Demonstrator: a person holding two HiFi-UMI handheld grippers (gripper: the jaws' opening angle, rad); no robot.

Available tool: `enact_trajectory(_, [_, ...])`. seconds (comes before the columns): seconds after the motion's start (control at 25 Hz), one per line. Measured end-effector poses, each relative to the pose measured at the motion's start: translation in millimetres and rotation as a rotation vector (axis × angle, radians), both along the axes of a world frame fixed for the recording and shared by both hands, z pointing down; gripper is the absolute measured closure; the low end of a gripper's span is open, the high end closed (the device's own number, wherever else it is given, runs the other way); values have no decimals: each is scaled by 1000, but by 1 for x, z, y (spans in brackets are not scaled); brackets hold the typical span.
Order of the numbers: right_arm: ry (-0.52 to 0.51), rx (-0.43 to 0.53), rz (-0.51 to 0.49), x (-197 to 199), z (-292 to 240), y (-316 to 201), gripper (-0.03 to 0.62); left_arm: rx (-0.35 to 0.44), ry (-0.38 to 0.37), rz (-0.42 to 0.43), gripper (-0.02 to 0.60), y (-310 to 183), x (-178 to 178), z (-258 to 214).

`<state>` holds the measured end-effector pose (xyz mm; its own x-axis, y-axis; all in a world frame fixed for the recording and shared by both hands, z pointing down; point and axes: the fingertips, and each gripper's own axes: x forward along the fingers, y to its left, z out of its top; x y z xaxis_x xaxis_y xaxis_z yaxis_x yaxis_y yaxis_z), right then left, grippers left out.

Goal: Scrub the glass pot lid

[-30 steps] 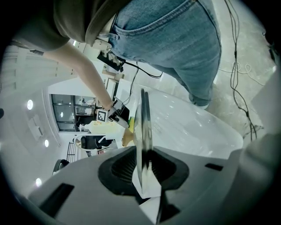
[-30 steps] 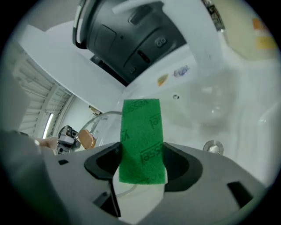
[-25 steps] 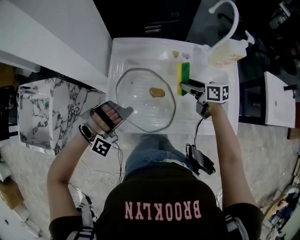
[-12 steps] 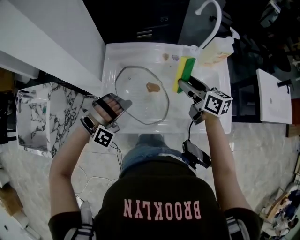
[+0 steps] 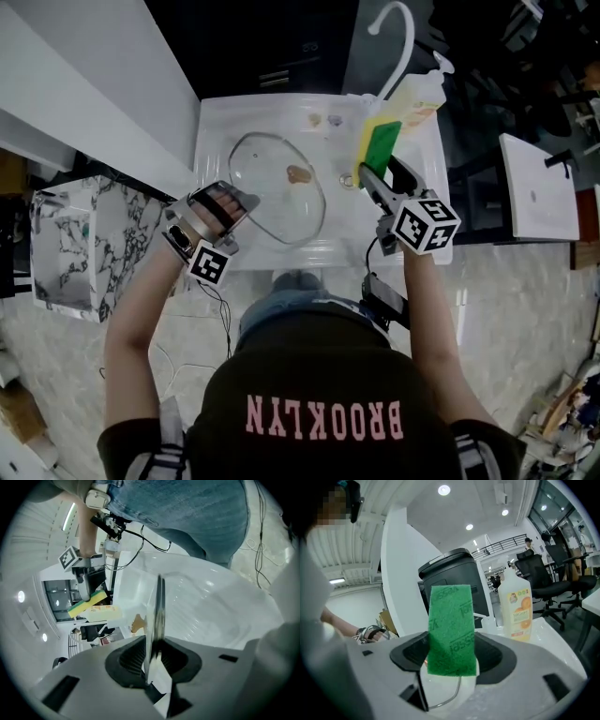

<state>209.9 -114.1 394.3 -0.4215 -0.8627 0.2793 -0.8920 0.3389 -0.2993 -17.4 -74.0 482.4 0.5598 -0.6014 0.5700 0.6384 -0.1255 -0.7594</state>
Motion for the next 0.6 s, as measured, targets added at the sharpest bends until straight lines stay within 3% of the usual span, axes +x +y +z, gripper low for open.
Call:
enact_trajectory(0.16, [-4,-16,4,-4,14,12,312,2,7,-49,506,-2,-4,3])
enact_trajectory(0.4, [156,-23,32,-9,46,33,312,-21,35,-145,494,-4,-14,12])
enact_trajectory(0.6, [181,-49,94,-6,60,45,312,-33,48,-189,486,-3,-20,19])
